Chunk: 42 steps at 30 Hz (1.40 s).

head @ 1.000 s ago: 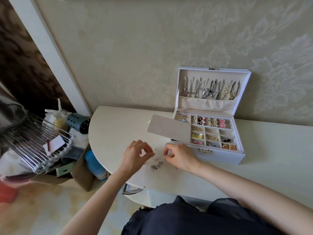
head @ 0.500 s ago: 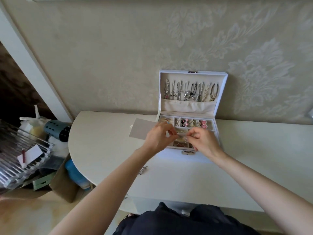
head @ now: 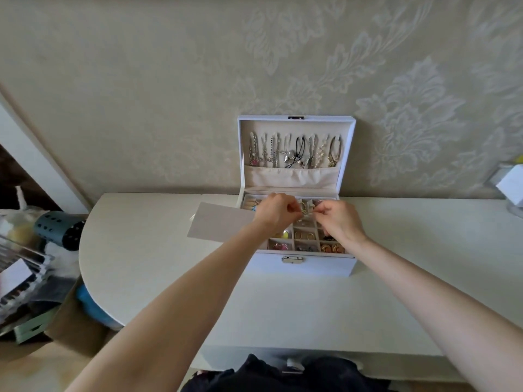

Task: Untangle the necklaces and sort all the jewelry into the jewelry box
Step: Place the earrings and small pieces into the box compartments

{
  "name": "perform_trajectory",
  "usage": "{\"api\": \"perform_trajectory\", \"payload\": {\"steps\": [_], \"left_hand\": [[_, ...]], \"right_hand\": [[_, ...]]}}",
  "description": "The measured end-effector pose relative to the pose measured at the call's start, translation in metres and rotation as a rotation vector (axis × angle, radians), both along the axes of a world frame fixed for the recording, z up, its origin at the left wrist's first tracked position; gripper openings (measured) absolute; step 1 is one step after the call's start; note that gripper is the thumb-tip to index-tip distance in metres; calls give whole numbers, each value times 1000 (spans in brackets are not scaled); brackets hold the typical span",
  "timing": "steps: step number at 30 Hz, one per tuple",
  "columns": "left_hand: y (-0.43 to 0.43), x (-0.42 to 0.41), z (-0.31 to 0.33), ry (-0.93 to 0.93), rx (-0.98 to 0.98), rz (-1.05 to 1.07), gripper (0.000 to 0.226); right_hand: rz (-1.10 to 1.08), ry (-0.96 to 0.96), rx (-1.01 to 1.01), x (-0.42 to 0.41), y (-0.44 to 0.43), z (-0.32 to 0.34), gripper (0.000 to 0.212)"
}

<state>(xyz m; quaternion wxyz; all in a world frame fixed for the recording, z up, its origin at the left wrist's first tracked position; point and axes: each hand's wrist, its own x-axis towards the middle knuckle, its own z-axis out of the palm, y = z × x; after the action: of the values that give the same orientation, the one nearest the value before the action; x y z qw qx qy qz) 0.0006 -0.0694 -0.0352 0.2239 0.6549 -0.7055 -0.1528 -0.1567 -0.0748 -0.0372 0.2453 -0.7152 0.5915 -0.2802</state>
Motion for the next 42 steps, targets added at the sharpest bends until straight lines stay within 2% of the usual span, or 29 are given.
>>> {"api": "perform_trajectory", "payload": {"steps": [4,9,13,18,22,26,30,35,42], "left_hand": [[2,3,0,8,-4,-1,13],[19,18,6,61,-96,-6,8],[59,40,-1,162,-217,16,6],[132,82,-27,293,-251,217,8],[173,114,-43,202,-193,287,15],[189,129,-55,64,-125,219,16],[187,132,-65,-9,-83,174,40],[182,129,-63,-115,-77,155,17],[181,129,-66,-48,-82,194,23]], "right_hand": [[-15,-26,-30,-5,0,-1,12],[19,-171,-88,-2,17,9,9],[266,-196,-66,13,55,12,10],[586,-5,33,49,95,-5,6],[694,72,91,75,105,-19,12],[769,187,96,100,106,-29,23],[777,283,54,115,106,-35,27],[787,343,-17,121,104,-38,21],[753,381,-72,121,104,-41,16]]}}
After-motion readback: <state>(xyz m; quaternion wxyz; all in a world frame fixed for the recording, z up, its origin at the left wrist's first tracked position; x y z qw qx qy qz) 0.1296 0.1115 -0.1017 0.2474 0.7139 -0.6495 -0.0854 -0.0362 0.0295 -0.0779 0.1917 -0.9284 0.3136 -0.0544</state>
